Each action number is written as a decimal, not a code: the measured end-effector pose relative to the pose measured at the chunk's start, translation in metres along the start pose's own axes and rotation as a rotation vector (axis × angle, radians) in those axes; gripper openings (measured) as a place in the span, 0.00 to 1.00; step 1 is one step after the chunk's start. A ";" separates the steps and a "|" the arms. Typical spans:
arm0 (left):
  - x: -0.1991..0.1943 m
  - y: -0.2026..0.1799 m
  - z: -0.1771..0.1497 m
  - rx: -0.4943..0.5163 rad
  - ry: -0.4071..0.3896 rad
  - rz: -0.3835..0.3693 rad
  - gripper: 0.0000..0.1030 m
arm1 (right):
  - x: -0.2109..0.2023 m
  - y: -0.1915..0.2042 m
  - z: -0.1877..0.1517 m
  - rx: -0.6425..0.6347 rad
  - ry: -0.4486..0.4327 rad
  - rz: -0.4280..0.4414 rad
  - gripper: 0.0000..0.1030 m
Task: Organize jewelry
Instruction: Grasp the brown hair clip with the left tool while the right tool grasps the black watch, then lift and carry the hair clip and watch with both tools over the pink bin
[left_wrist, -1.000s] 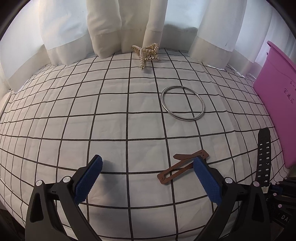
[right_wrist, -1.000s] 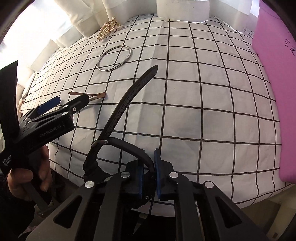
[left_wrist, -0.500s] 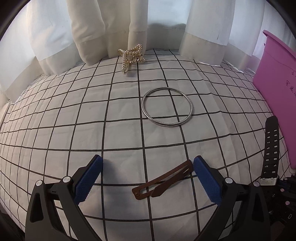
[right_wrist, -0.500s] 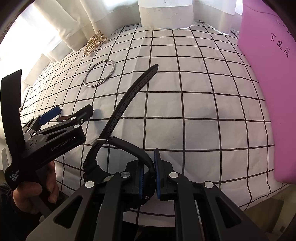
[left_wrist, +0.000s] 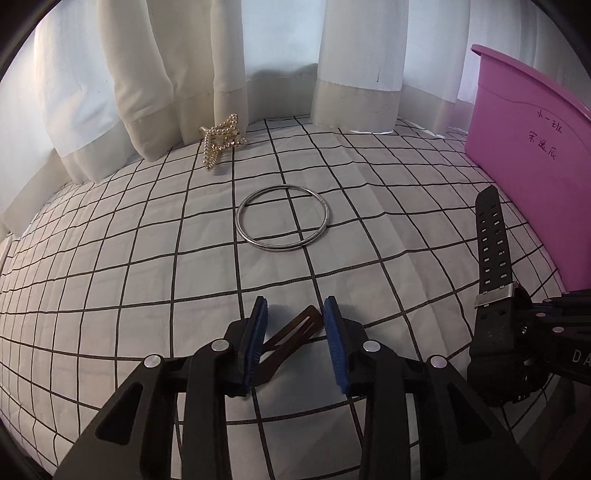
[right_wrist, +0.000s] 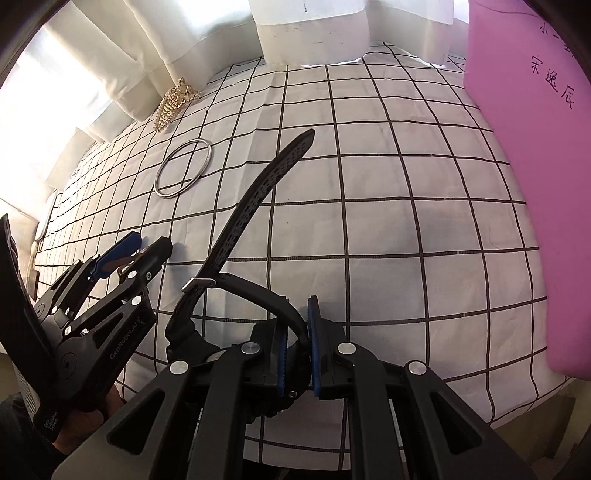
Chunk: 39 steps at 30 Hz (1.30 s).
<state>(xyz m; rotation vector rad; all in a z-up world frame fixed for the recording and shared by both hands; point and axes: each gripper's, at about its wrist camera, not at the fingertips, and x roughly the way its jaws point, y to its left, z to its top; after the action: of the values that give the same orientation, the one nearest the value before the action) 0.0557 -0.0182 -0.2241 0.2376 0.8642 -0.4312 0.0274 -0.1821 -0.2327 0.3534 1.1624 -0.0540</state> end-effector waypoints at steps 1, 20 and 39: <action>0.000 -0.002 0.000 0.004 0.001 -0.002 0.03 | 0.000 0.000 0.000 -0.001 -0.003 0.001 0.10; -0.021 0.028 0.008 -0.131 0.002 -0.039 0.03 | -0.006 0.001 -0.003 -0.014 -0.039 0.029 0.10; -0.045 0.027 0.032 -0.139 -0.038 -0.047 0.03 | -0.039 0.006 0.006 -0.021 -0.122 0.041 0.10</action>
<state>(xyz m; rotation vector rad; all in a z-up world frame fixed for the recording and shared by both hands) 0.0636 0.0058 -0.1684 0.0804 0.8599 -0.4163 0.0185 -0.1840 -0.1941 0.3503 1.0338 -0.0270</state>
